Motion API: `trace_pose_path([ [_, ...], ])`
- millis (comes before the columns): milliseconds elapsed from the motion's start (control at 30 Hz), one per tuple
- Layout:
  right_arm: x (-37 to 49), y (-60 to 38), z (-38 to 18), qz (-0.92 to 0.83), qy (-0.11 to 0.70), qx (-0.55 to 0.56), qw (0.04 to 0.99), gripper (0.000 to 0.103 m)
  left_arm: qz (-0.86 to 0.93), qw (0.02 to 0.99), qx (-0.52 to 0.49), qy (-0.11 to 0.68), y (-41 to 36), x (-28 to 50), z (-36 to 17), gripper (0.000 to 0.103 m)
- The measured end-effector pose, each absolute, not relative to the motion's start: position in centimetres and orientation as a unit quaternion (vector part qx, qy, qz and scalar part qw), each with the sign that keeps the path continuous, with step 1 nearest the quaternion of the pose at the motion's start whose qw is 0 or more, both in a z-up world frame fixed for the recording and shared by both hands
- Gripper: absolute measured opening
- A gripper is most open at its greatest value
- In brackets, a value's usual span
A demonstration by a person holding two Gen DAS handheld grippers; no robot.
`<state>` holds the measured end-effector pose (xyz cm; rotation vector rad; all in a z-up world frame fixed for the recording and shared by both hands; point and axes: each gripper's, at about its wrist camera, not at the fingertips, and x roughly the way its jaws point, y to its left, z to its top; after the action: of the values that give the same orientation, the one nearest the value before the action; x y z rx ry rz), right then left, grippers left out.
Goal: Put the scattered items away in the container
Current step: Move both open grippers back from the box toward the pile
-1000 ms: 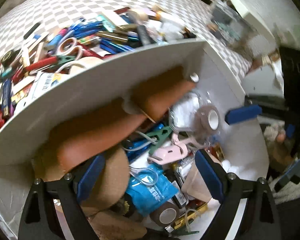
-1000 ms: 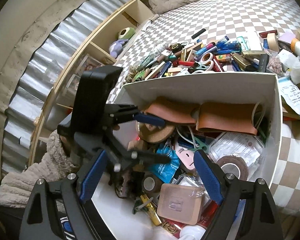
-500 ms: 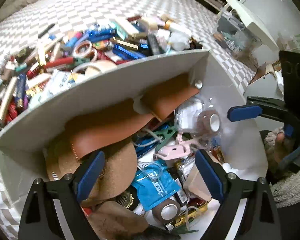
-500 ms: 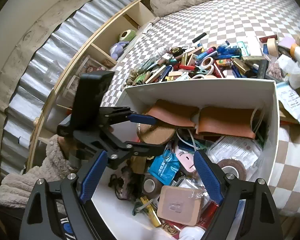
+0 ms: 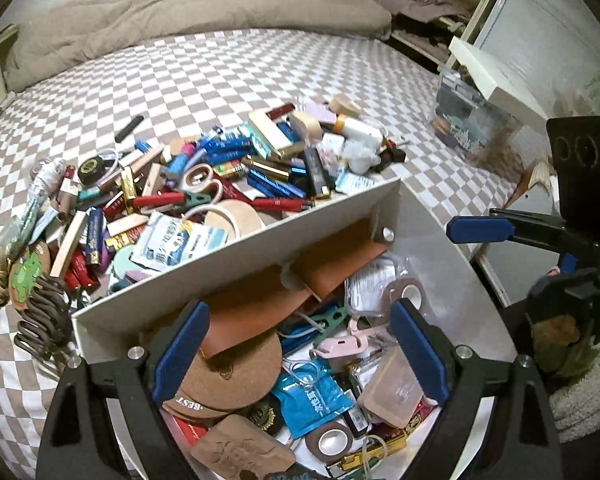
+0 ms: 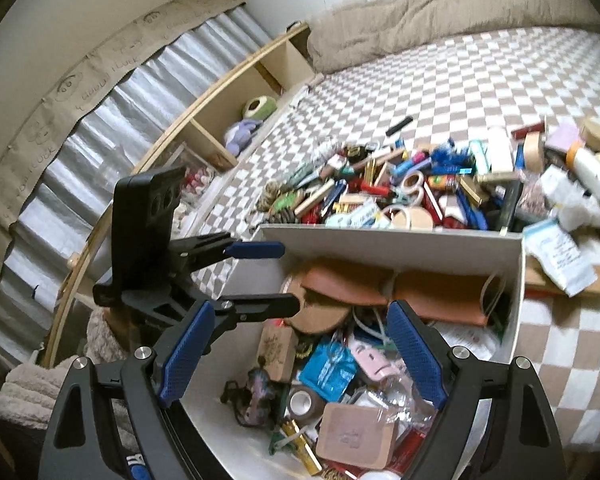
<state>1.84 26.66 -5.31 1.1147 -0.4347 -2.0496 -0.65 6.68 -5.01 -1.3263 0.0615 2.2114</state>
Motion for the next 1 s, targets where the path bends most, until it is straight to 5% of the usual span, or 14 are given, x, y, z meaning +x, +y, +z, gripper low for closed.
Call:
trace_pose_path([
  [200, 1.5, 25.8, -4.0, -0.84, -0.108, 0.413, 0.335, 0.089, 0.847, 0.258, -0.464, 0.033, 6.1, -0.4, -3.4, 0.092],
  [267, 1.5, 25.3, -3.6, -0.855, -0.078, 0.399, 0.322, 0.103, 0.855, 0.248, -0.454, 0.035, 5.9, -0.5, -2.9, 0.092],
  [1000, -1.8, 23.6, 0.7, -0.917, 0.005, 0.31, 0.252, 0.103, 0.917, 0.179, -0.356, 0.015, 3.2, -2.3, 2.2, 0.093],
])
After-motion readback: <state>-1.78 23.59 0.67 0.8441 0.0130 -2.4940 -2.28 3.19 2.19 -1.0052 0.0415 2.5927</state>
